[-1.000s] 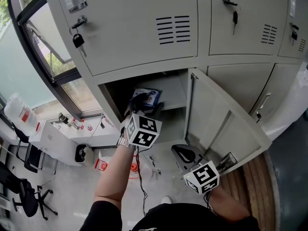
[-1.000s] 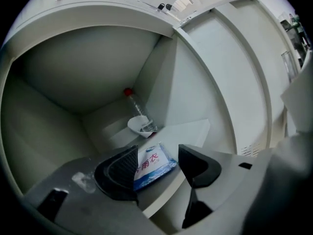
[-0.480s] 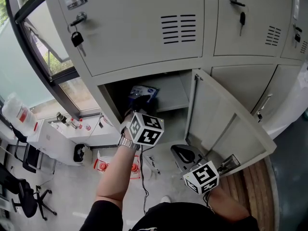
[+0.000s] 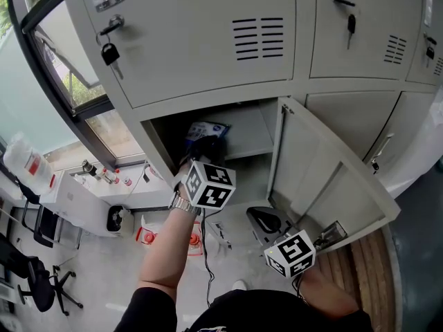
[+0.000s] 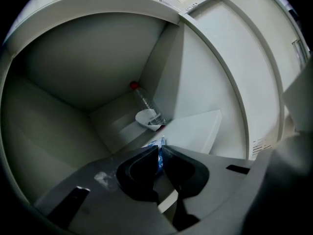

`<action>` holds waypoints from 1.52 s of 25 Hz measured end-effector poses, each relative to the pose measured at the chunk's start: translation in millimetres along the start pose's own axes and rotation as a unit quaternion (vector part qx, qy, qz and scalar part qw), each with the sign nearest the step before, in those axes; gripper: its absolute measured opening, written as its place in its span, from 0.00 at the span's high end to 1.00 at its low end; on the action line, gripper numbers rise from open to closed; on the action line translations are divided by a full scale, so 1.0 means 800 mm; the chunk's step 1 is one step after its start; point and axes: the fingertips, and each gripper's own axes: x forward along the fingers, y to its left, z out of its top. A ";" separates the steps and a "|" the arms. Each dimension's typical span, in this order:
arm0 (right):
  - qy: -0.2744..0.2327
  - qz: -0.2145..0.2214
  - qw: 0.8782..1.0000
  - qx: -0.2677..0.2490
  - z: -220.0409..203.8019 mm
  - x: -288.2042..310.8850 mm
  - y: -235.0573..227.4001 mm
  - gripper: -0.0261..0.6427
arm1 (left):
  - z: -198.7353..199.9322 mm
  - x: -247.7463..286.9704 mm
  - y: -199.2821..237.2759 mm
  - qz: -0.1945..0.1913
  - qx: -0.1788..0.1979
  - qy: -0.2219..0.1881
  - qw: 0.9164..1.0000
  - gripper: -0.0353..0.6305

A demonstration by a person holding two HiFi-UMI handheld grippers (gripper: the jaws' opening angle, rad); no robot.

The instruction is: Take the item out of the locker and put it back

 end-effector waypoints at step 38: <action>-0.003 0.164 0.986 -0.015 -0.029 -0.182 0.091 0.88 | -0.011 -0.294 -0.101 0.137 -0.101 0.035 0.985 0.91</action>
